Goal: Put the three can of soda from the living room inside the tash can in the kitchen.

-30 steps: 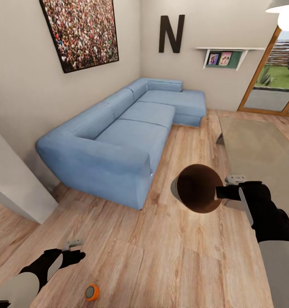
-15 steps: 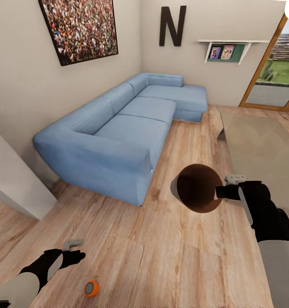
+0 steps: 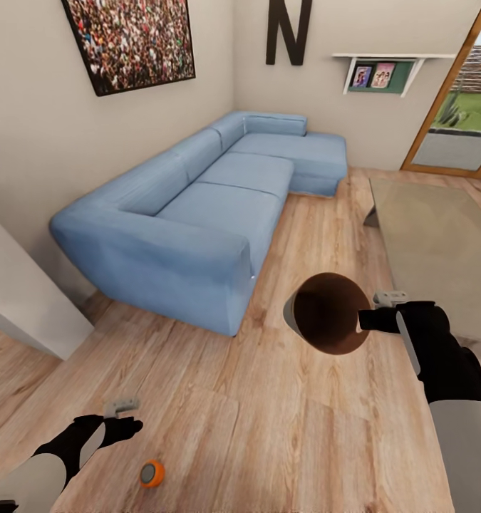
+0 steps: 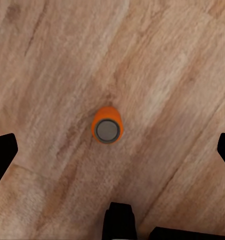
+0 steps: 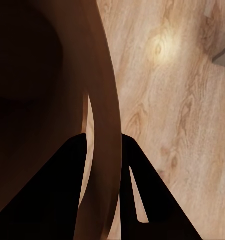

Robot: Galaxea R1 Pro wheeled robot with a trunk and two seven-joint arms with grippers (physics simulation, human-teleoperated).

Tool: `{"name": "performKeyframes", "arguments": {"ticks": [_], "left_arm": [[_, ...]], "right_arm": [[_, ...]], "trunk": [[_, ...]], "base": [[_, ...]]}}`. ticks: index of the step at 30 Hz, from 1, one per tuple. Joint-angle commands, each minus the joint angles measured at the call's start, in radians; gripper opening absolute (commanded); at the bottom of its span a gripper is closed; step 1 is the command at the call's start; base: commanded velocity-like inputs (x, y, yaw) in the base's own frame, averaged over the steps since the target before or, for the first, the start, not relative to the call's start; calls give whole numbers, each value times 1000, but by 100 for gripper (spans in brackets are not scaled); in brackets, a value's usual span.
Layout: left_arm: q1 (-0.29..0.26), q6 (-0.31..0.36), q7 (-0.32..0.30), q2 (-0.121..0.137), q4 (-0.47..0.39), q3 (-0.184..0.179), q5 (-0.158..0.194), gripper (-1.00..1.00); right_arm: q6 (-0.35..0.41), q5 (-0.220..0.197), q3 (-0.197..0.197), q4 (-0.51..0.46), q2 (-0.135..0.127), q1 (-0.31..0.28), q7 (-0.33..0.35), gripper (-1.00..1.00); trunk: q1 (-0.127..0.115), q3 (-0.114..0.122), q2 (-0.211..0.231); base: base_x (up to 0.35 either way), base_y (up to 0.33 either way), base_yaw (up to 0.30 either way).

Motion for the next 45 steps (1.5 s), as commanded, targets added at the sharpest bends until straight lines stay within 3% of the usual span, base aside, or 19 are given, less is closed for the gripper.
{"name": "performKeyframes", "arguments": {"ticks": [1, 15, 39, 45], "left_arm": [[0, 0, 0, 0, 0, 0, 0, 100], [0, -2, 0, -1, 0, 0, 0, 100], [-1, -19, 0, -7, 0, 0, -1, 100], [-1, -22, 0, -7, -1, 0, 0, 100]], "right_arm": [[2, -24, 0, -1, 0, -1, 6, -100], [2, -24, 29, -1, 4, -2, 7, -100], [2, -24, 33, -1, 5, -2, 6, -100], [2, -23, 34, -2, 7, -1, 6, -100]], "trunk": [[4, -5, -7], [57, -71, -105], [149, -185, -273], [149, -194, -273]], "base": [[0, 0, 0], [0, 0, 0], [0, 0, 0], [0, 0, 0]]}}
